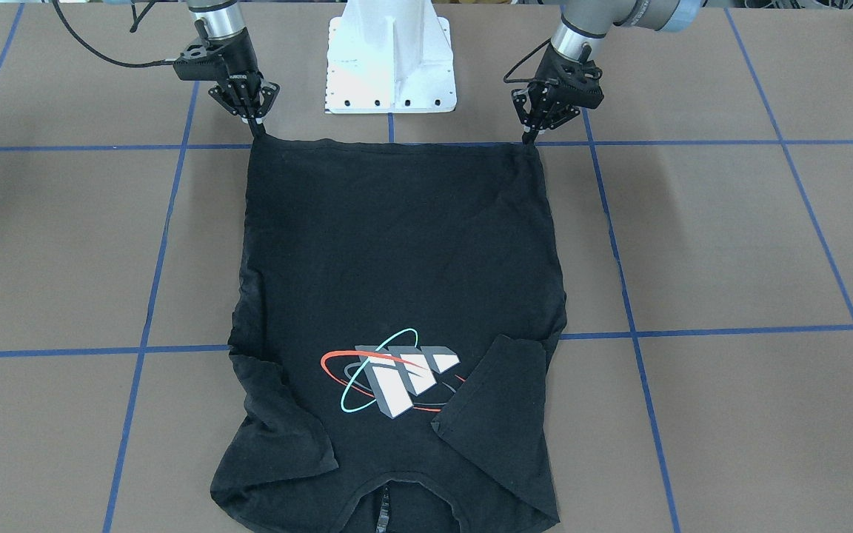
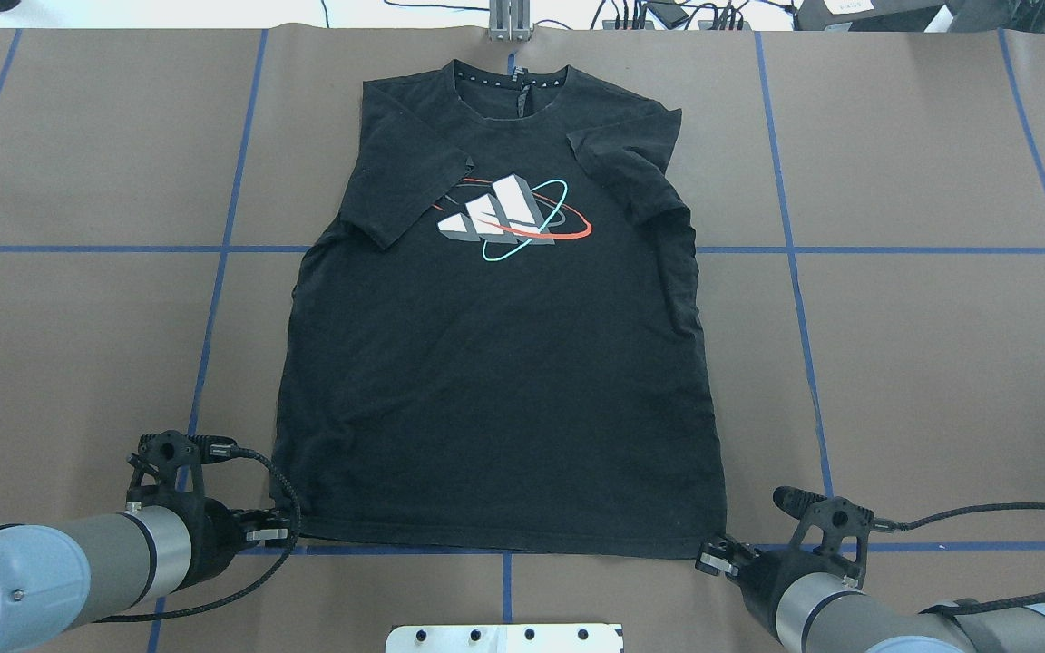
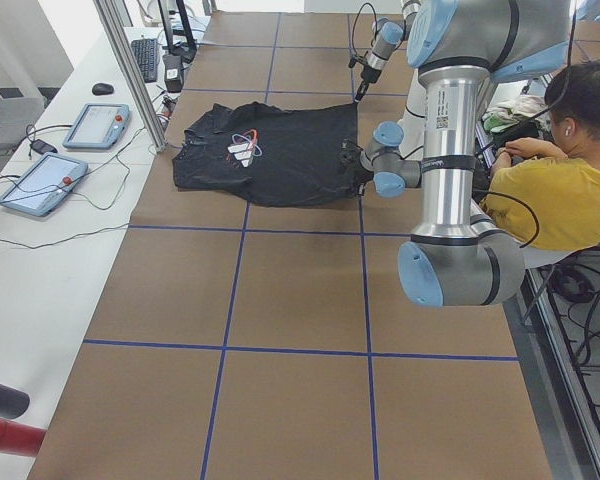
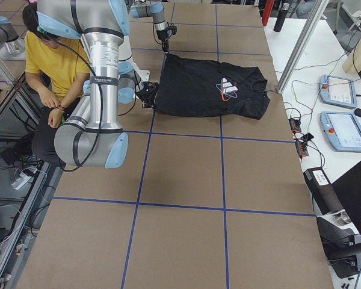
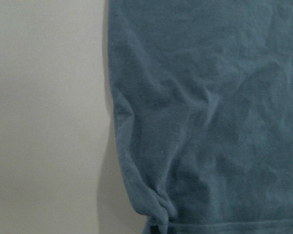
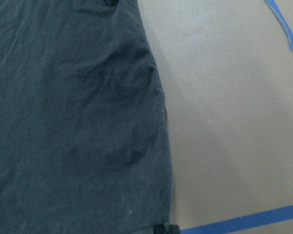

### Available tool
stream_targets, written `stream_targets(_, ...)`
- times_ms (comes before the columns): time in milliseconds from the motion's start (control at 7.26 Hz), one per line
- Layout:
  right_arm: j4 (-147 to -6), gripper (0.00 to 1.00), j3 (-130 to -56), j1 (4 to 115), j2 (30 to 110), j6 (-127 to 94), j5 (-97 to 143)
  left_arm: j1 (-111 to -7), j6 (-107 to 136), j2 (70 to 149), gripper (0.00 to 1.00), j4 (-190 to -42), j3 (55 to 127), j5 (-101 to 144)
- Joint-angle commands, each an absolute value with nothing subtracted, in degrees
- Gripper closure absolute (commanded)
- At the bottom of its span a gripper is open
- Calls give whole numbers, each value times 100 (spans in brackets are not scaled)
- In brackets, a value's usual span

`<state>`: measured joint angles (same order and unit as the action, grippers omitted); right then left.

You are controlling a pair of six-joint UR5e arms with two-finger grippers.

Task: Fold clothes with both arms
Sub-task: 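Lift the hem with both grippers and carry it toward the collar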

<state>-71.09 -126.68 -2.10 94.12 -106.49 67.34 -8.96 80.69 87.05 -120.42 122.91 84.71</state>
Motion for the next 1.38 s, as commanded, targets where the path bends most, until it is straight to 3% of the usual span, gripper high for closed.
stream_targets(0, -7154, 100, -13216, 278, 9501, -10495, 7221, -1393, 7517, 8648, 100, -11535, 12969, 9145)
stream_targets(551, -7268, 100, -14472, 748, 9870, -9853, 8803, -2197, 6979, 8579, 100, -10241, 14385, 10457)
stream_targets(964, -8995, 100, -15992, -830, 9827, -9861, 8790, -1481, 7040, 7702, 100, -10187, 15264, 10828)
stream_targets(1240, -9236, 100, -15979, -1430, 9817, -9879, 7950, -1100, 7224, 7708, 100, -10187, 15267, 10811)
